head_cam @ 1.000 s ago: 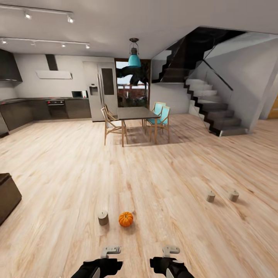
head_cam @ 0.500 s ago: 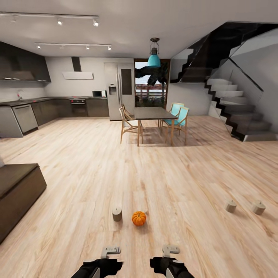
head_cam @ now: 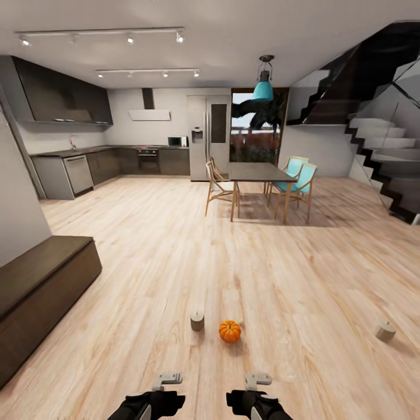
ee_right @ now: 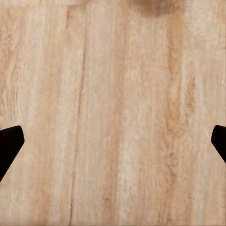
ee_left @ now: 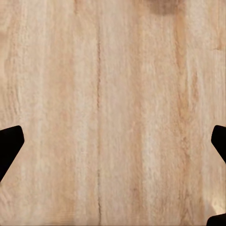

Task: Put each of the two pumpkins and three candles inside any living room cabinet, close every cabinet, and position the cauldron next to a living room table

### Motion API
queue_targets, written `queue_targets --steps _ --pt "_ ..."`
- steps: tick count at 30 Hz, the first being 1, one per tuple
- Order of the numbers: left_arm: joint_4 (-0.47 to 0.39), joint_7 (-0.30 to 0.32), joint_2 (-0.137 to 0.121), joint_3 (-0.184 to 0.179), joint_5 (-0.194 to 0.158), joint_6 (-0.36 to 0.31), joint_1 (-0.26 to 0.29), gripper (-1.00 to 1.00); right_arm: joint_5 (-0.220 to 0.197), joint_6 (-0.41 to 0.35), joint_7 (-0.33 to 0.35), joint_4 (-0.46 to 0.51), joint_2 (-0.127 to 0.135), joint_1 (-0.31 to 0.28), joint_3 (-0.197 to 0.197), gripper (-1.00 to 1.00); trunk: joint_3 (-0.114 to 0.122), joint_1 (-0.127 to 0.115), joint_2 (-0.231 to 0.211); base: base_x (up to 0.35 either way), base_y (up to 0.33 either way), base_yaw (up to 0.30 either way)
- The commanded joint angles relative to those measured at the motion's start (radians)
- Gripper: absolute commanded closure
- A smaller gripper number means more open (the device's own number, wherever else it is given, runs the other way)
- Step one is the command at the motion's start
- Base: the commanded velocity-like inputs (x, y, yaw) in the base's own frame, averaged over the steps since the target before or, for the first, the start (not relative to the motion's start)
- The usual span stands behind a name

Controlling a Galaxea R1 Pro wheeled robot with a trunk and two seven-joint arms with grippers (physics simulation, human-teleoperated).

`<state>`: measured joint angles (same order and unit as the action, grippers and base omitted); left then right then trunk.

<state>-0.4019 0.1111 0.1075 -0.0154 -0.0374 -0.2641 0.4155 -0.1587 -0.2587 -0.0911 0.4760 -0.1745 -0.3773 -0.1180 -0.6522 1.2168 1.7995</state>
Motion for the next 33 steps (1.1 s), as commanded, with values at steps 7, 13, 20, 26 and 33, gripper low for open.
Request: queue_targets --steps 7,13,20,26,33 --pt "-0.002 0.001 0.0 -0.001 -0.004 -0.006 0.0 -1.0 -0.008 -0.005 -0.009 0.001 0.0 0.0 -0.006 -1.0 -0.001 0.0 0.0 0.0 0.0 0.289" --pt "-0.002 0.0 0.0 -0.001 -0.003 -0.006 0.0 -1.0 -0.008 -0.001 -0.009 0.0 0.0 0.0 -0.006 -1.0 -0.001 0.0 0.0 0.0 0.0 0.289" --pt "-0.002 0.001 0.0 -0.001 -0.003 -0.006 0.0 -1.0 -0.008 -0.001 -0.009 0.0 0.0 0.0 -0.006 -1.0 -0.001 0.0 0.0 -0.048 0.0 0.289" --pt "-0.002 0.001 0.0 -0.001 -0.004 -0.006 0.0 -1.0 -0.008 -0.001 -0.009 0.0 0.0 0.0 -0.006 -1.0 -0.001 0.0 0.0 -0.02 0.0 0.289" --pt "-0.002 0.002 0.0 -0.001 -0.004 -0.006 0.0 -1.0 -0.008 -0.001 -0.009 -0.001 0.0 0.0 -0.006 -1.0 -0.001 0.0 0.0 -0.003 0.0 0.289"
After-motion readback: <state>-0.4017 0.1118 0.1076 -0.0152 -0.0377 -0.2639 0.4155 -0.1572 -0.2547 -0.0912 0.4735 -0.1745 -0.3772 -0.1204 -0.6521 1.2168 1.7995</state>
